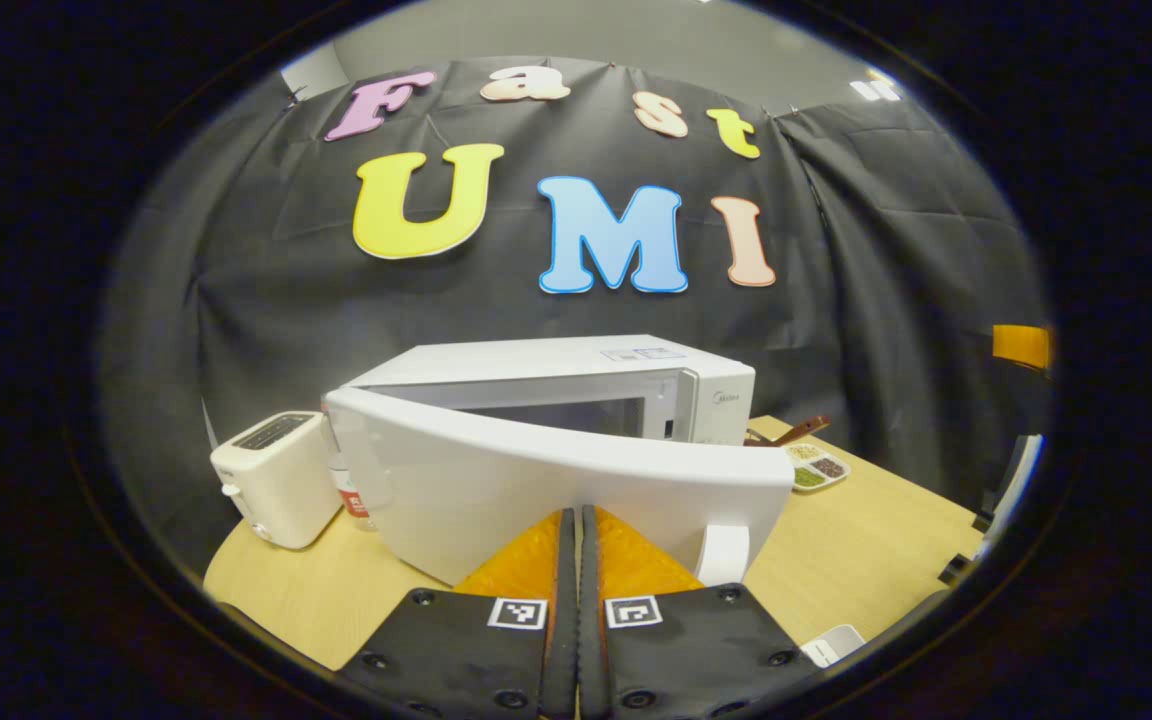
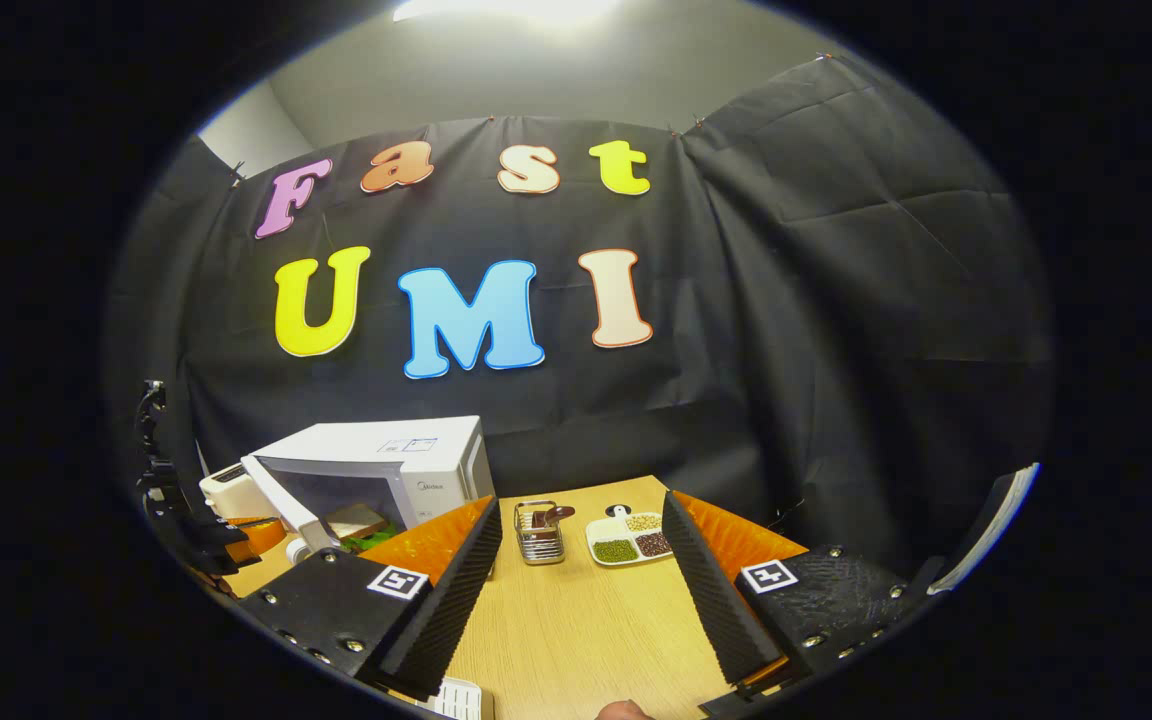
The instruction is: Open the microwave oven with the left hand, put the food in, and close the microwave oven.
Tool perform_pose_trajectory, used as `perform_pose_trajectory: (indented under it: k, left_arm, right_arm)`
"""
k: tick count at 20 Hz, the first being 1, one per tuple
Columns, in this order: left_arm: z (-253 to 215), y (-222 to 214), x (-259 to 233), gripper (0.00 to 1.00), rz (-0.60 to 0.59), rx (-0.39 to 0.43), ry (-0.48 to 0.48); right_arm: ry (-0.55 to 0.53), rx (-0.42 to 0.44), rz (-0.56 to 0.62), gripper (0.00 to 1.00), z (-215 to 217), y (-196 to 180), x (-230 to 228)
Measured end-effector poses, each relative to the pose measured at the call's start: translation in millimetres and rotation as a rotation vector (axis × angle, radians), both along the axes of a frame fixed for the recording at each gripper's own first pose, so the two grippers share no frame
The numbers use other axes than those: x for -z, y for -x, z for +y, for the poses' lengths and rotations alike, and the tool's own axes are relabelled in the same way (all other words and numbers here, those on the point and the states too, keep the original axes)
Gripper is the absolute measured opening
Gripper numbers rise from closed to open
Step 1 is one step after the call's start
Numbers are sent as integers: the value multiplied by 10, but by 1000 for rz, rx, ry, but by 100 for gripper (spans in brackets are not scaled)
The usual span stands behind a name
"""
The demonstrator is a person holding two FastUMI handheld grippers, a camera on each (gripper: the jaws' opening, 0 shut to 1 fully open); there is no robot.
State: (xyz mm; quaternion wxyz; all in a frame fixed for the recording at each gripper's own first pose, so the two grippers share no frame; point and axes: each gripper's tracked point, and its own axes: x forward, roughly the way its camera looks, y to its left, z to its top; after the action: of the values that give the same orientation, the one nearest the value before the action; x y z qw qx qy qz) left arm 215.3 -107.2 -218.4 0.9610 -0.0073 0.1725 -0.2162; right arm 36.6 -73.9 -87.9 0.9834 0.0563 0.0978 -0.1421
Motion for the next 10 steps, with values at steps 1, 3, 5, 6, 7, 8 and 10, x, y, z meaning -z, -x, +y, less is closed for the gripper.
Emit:
perform_pose_trajectory:
  k: [1,3,5,6,7,8,10]
  left_arm:
    - [-37,-62,7,7,-3,15,-4]
    - [-134,-152,-1,8,-10,44,-7]
    - [-224,-282,9,7,-21,68,-6]
    - [-257,-335,21,7,-23,77,-3]
    - [-286,-394,19,7,-27,81,2]
    - [-315,-442,35,8,-28,86,7]
    - [-362,-540,61,8,-29,94,16]
  right_arm:
    - [2,11,-2,98,-3,8,-5]
    - [9,42,-6,98,-37,43,-22]
    - [10,70,-4,98,-48,71,-28]
    - [13,80,-3,98,-46,80,-37]
    - [19,90,-1,98,-55,87,-37]
    - [27,100,2,98,-61,98,-38]
    - [36,115,11,98,-50,116,-38]
